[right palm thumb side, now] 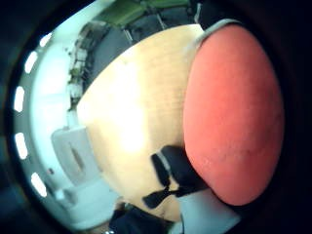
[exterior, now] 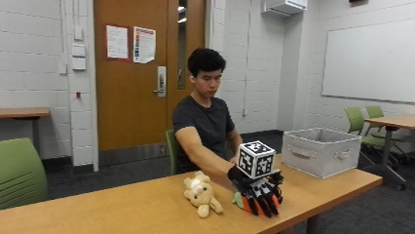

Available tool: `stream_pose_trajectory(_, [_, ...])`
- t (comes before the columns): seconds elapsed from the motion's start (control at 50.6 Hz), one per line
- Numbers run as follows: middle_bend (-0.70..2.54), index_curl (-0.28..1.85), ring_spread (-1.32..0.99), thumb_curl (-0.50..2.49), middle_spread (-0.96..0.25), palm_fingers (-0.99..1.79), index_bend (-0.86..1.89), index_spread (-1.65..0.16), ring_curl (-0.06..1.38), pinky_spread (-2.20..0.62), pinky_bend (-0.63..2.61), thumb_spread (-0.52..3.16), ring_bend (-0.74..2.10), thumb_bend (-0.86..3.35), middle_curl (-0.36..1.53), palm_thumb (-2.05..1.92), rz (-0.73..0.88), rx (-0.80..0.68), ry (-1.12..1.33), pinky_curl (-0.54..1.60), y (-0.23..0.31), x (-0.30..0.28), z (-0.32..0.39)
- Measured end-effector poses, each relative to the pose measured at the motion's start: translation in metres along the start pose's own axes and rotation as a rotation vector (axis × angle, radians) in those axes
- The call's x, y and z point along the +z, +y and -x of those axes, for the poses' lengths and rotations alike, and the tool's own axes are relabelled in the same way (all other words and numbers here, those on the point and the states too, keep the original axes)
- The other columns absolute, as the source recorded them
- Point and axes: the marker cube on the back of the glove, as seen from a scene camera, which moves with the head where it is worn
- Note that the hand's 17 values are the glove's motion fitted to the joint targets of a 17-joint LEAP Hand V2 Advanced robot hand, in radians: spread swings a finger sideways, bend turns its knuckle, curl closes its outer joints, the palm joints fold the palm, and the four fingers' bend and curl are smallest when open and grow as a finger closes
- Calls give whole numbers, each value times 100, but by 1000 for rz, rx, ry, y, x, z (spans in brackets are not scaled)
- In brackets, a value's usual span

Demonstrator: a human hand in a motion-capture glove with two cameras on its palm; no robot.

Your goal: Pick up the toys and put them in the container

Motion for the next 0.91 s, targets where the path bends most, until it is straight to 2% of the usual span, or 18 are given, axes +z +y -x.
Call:
stream_pose_trajectory(0.04, [17,49,-15,23,-7,16,27,-39,23,-4,105,98,67,3,35,8,-17,4,-9,32,2,-2,1])
stream_pose_trajectory(0.158, [29,53,-26,27,-14,37,35,-40,23,-14,92,112,70,10,38,22,-95,9,34,28,11,-5,10])
stream_pose_trajectory(0.178, [32,54,-28,28,-16,49,36,-40,24,-17,94,114,73,12,39,26,-100,9,49,29,12,-6,12])
stream_pose_trajectory(0.198, [38,52,-31,31,-19,73,31,-40,26,-22,101,115,80,17,41,34,-100,7,64,30,12,-7,13])
stream_pose_trajectory(0.237, [38,50,-34,34,-23,80,24,-41,25,-27,102,116,83,20,41,41,-84,5,90,28,13,-9,14])
stream_pose_trajectory(0.336, [51,55,-41,44,-31,104,19,-42,33,-36,99,100,100,26,47,59,-47,12,93,31,21,-17,17])
stream_pose_trajectory(0.475, [66,63,-42,52,-36,114,19,-43,42,-40,95,83,112,26,56,64,-66,14,9,34,34,-50,18])
stream_pose_trajectory(0.633, [76,73,-42,60,-39,114,23,-46,46,-42,92,70,116,24,64,64,-148,1,-13,36,53,-125,38])
stream_pose_trajectory(0.811, [81,83,-43,69,-40,111,25,-48,48,-43,93,59,117,24,69,63,-315,-116,-78,38,93,-235,107])
stream_pose_trajectory(0.91, [82,88,-43,73,-40,110,24,-49,50,-44,94,54,117,23,71,62,-372,-197,-96,39,112,-274,160])
